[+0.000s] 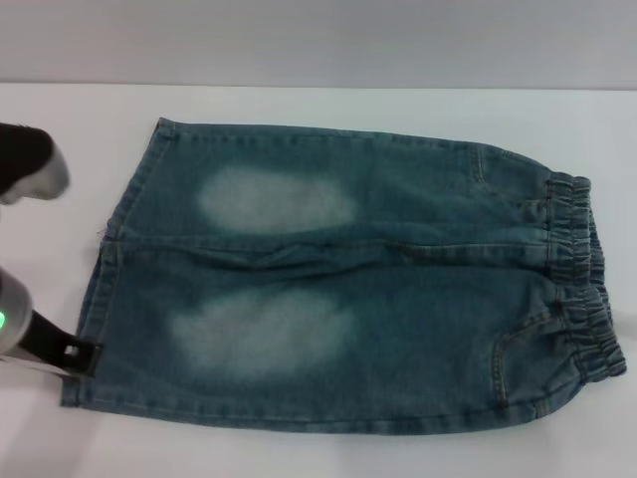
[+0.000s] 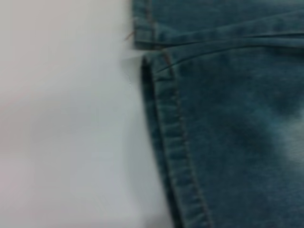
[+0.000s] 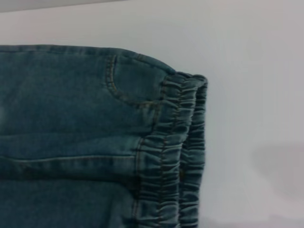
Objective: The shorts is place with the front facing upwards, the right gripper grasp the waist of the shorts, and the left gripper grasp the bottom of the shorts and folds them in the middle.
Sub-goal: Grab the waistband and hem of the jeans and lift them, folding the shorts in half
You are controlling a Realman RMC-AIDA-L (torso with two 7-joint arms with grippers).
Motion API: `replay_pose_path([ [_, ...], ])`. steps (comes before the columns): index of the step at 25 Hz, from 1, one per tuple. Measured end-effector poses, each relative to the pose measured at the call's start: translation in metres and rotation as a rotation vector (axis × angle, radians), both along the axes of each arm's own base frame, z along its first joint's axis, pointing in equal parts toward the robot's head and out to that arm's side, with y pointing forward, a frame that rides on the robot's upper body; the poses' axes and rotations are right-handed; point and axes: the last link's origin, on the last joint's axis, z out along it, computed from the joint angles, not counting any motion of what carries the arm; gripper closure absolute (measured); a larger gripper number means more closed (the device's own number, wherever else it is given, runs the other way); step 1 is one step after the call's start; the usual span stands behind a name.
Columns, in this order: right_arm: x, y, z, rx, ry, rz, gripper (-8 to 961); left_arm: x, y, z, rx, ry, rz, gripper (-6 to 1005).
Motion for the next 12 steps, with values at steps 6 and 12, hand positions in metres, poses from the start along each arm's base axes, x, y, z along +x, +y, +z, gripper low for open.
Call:
replay_pose_path([
  [6,-0.0021,-0.0018,-0.0006,0.000,0.023,0.005,191,0.0005,-0.0076,0.0117,0.006,0.042,-0.001,969],
  [12,-0.0050,-0.0009,-0.0003,0.001,0.022,0.016,191,0.0029,-0.0079,0.0038,0.000,0.020,-0.014,867],
])
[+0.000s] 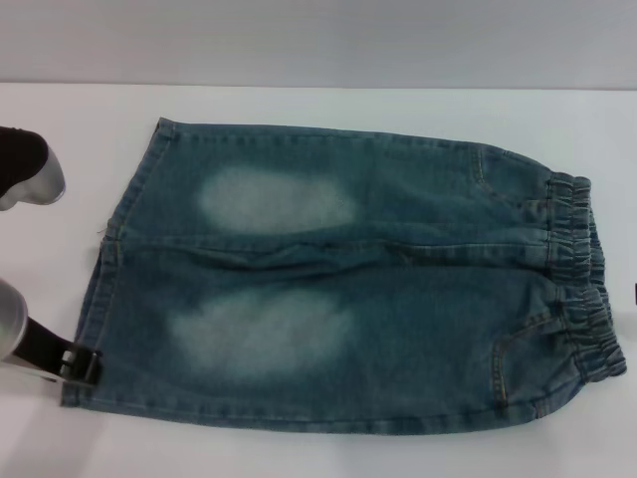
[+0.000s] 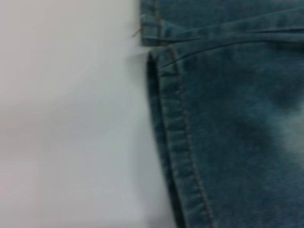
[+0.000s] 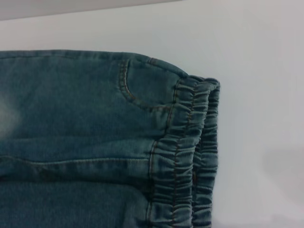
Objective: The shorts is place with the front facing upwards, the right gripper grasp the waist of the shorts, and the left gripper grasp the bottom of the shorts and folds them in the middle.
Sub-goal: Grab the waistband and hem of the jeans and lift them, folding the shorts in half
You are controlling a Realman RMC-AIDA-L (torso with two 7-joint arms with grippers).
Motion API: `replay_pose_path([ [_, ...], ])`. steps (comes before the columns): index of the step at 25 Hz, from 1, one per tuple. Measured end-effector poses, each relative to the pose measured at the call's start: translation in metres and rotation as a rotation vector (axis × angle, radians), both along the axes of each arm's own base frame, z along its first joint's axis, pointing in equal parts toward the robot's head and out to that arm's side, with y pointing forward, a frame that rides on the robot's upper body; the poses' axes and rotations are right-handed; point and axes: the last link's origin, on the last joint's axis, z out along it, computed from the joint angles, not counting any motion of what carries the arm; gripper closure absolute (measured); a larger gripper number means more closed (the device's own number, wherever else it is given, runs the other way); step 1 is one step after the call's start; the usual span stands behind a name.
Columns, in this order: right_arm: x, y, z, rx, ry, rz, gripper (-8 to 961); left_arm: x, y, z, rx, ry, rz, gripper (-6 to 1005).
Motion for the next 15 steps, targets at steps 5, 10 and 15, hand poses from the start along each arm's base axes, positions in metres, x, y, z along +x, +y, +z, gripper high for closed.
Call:
replay_pose_path([
  [5,-0.001,0.000,0.000,-0.002,-0.002,0.006,191,-0.001,0.000,-0.007,-0.012,-0.031,-0.001,693],
  [10,0.000,-0.001,-0.001,-0.006,-0.001,0.004,190,-0.004,-0.001,-0.011,-0.024,-0.030,0.007,501],
  [15,-0.001,-0.002,-0.003,-0.012,0.004,0.008,190,-0.008,0.000,-0.014,-0.024,-0.026,0.013,278],
])
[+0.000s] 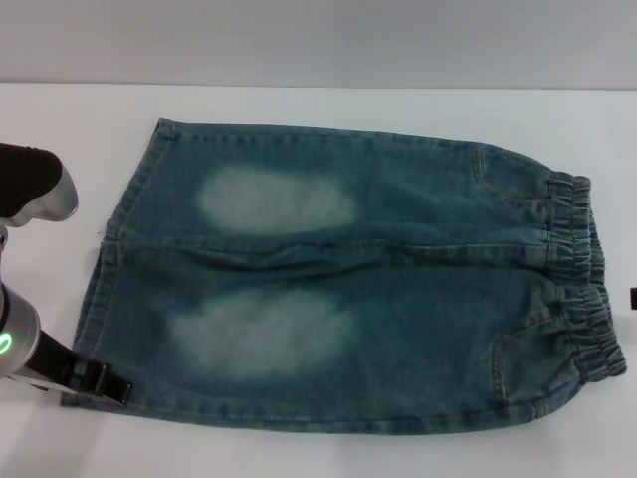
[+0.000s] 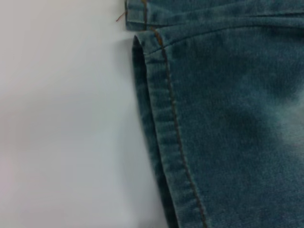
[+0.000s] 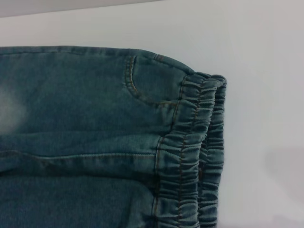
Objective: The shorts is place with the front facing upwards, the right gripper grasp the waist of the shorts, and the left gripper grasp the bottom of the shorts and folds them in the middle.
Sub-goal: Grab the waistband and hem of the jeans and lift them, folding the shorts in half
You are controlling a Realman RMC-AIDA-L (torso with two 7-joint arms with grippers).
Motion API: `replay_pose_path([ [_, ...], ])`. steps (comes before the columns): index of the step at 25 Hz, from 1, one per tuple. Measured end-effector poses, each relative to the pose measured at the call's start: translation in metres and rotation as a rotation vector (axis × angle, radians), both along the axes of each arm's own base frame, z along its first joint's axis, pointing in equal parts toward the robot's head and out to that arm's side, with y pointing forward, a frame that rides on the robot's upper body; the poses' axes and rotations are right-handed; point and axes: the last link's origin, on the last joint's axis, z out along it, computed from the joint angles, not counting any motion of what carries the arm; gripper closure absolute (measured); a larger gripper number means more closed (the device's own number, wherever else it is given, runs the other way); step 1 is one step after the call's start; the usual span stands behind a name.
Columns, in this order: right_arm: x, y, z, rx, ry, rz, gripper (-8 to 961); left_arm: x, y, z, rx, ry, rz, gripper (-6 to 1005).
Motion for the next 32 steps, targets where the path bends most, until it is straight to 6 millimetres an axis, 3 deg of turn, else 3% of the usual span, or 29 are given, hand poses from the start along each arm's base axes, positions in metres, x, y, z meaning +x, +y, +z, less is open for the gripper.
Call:
replay_pose_path([
  [4,0.000,0.000,0.000,0.000,0.000,0.000,190,0.000,0.000,0.000,0.002,0.003,-0.001,155],
  [32,-0.004,0.002,-0.001,-0.003,0.003,0.009,191,-0.011,0.008,-0.004,0.011,0.033,0.018,155],
])
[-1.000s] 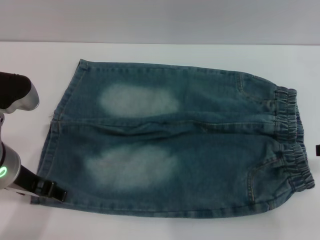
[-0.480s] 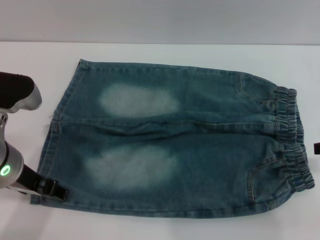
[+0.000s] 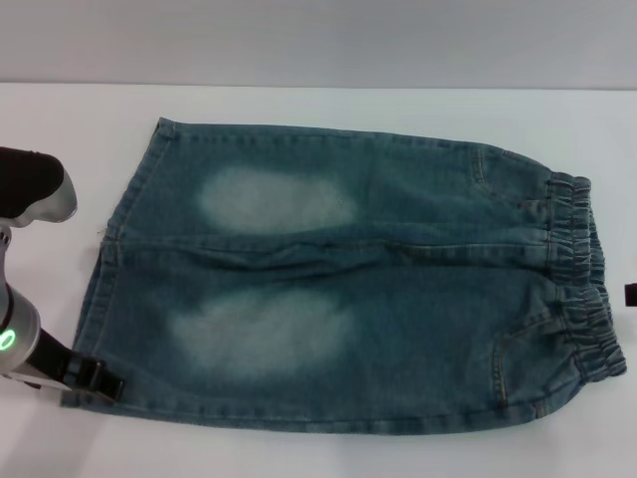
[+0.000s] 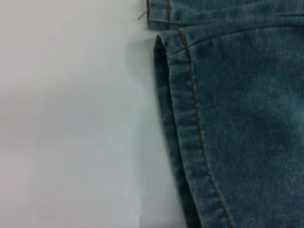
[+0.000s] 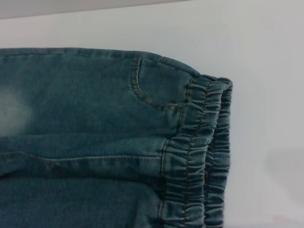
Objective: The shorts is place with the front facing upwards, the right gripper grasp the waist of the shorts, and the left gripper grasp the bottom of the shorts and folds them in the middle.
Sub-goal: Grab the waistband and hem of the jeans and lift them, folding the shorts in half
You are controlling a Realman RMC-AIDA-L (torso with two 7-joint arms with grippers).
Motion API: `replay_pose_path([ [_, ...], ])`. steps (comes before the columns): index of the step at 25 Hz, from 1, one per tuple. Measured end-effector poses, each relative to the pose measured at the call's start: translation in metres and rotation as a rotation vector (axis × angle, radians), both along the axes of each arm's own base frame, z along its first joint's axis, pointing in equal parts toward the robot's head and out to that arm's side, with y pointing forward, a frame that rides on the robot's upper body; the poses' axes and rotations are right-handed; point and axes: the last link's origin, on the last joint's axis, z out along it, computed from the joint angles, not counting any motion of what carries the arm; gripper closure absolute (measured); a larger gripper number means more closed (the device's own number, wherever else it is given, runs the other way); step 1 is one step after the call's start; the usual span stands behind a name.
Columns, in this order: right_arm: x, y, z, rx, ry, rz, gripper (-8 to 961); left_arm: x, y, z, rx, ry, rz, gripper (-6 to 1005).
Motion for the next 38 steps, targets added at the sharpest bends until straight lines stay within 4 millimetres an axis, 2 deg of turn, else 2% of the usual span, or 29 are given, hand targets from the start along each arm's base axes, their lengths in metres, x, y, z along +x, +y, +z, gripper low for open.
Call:
replay_pose_path([
  [15,0.000,0.000,-0.001,-0.001,0.003,-0.005,190,0.000,0.003,-0.007,-0.034,-0.008,-0.014,153],
  [21,0.000,0.000,-0.001,-0.003,0.003,-0.005,191,0.001,0.004,-0.008,-0.051,-0.018,-0.023,295],
  [32,0.000,-0.001,-0.001,-0.003,0.003,-0.006,190,0.003,0.003,-0.008,-0.073,-0.020,-0.032,731],
  [38,0.000,-0.001,-0.001,-0.004,0.003,-0.008,190,0.009,0.003,-0.006,-0.078,-0.021,-0.043,862],
])
